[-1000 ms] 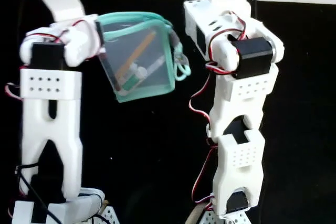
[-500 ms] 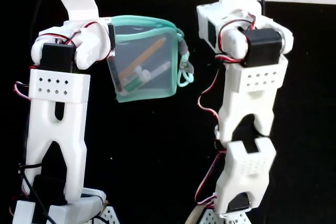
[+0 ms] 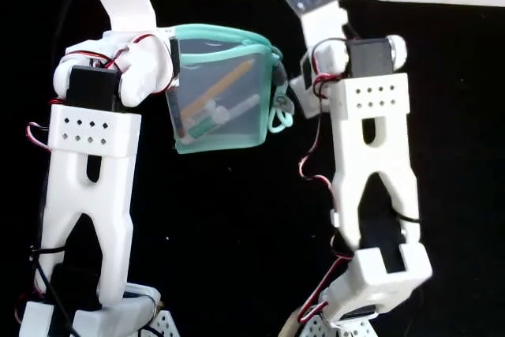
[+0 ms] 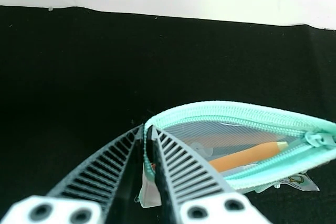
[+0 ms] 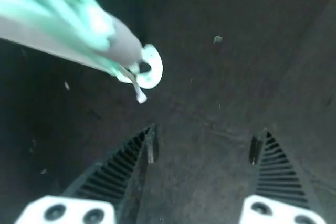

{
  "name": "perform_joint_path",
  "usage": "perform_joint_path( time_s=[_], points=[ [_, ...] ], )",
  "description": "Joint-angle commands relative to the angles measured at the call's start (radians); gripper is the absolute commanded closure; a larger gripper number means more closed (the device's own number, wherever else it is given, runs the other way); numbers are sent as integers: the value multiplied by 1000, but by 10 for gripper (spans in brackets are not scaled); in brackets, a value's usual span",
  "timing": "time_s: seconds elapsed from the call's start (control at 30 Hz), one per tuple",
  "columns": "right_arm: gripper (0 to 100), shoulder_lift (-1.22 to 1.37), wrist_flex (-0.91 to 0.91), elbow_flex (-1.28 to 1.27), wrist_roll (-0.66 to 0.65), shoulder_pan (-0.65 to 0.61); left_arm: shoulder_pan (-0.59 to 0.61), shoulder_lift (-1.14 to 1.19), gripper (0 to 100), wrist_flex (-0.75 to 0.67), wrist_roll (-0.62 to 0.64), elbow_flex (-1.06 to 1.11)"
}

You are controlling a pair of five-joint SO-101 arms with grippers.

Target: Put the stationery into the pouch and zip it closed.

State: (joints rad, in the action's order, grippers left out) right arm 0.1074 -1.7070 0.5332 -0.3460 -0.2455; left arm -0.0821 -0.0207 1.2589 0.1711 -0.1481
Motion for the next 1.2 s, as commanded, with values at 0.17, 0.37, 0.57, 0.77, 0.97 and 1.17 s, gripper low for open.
perform_joint_path(
  time_s=[0.17, 0.37, 0.57, 0.77, 0.97, 1.17],
  points=[
    [804, -423, 315, -558, -18, 25, -44, 27, 993, 17, -8, 79],
    [804, -627, 559, -934, -14, 25, -44, 27, 993, 17, -8, 79],
    [803, -645, 748, -1030, -11, 24, -44, 27, 993, 18, -8, 79],
    [803, -642, 960, -1233, -11, -2, -44, 27, 993, 18, -8, 79],
    [803, -645, 1382, -1481, -12, -39, -42, 27, 993, 18, -8, 79],
    [803, -638, 1966, -1742, -11, -58, -41, 27, 993, 18, -8, 79]
  ],
)
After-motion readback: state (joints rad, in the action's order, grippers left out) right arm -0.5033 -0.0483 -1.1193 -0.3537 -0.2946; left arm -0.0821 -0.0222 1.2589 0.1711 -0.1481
